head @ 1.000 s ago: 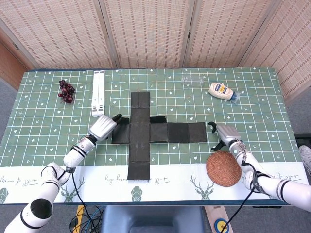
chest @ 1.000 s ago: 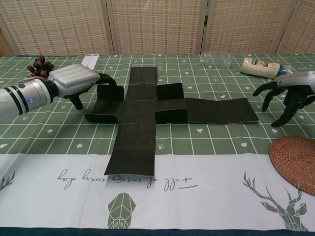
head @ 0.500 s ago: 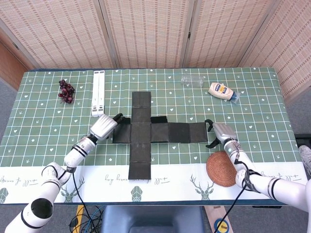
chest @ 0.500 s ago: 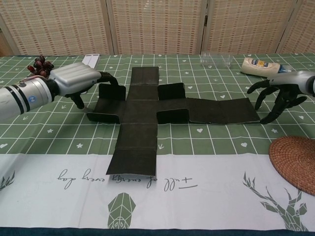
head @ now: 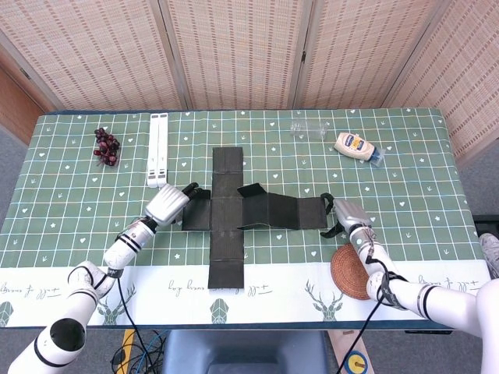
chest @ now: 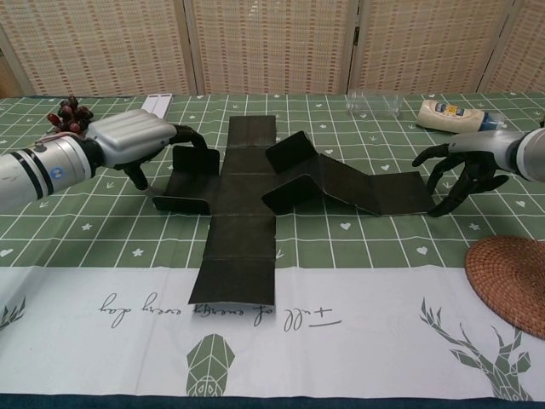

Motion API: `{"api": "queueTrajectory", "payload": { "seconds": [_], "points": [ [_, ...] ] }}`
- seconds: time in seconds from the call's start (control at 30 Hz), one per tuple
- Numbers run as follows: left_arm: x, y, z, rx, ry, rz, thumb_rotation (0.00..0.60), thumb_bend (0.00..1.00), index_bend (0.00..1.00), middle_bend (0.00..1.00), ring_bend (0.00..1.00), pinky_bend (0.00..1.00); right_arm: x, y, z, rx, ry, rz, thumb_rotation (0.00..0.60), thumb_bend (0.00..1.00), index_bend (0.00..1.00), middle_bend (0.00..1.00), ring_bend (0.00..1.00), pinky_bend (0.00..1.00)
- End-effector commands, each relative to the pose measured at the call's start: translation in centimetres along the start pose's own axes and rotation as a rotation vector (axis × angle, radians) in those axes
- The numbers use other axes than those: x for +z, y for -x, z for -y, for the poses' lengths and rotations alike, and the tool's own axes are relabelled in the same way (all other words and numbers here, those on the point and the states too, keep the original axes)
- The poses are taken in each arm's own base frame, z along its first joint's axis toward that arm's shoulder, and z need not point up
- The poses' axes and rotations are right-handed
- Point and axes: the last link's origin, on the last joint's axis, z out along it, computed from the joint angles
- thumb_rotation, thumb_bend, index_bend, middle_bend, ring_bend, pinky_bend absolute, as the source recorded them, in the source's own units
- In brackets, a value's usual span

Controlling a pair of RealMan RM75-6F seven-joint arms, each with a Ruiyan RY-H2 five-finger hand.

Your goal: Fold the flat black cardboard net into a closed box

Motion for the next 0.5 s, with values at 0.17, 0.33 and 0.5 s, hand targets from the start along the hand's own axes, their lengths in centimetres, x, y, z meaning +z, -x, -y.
{"api": "queueTrajectory", "payload": {
  "seconds": [0.17,0.33,0.5],
  "points": [
    [0.0,-0.2,-0.1,-0.008,0.006,-0.014,0.6,0.14,0.2,0.22,0.78,1.0,-0.3,0.1,0.9,0.013,-0.037,-0.011,0.6,0.21,0.09,0.32,0.87,1.0],
    [0.1,-0.3,-0.3,-0.026,0.006,-0.02,0.6,0.14,0.2,0.22,0.78,1.0,-0.6,0.0,1.4,0.036,-0.064,-0.023,0.6,0.21,0.09,0.32,0.87,1.0],
    [0.3,-0.3,-0.6,-0.057,0.008,-0.026,0.6,0.14,0.2,0.22,0.78,1.0,-0.8,-0.1,2.1,0.051,-0.095,-0.033,0.6,0.21,0.09,0.32,0.87,1.0]
  ]
}}
